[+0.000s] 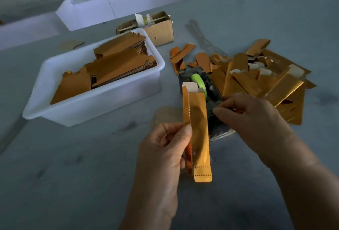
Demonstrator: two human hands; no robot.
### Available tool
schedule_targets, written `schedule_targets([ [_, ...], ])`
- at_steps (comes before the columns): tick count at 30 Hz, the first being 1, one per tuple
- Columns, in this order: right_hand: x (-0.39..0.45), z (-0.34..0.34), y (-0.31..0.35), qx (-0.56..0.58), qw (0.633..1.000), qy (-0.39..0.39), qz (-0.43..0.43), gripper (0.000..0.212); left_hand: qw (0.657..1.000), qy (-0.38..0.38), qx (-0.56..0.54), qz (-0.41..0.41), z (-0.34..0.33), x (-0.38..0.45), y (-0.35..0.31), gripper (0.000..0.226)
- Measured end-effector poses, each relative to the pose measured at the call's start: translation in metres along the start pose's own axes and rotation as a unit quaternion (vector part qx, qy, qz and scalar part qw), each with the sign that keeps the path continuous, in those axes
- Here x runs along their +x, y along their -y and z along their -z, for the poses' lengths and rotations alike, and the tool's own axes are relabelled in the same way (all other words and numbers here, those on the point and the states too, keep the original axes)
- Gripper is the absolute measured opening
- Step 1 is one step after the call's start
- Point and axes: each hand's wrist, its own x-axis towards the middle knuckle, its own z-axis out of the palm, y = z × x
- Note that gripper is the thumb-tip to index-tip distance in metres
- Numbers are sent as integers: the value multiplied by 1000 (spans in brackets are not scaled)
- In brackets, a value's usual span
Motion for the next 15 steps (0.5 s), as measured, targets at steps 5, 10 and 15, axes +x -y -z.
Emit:
schedule_targets([
  [5,0,-8,-3,63,997,-33,-21,16,1000,1,1,3,-1,0,2,11],
  [10,-7,-8,-3,270,959,-40,-81,12,1000,-4,4,6,-3,-1,5,14],
  [15,-23,-9,-4,64,991,-111,-23,16,1000,-7,-14,9,-3,0,4,9],
])
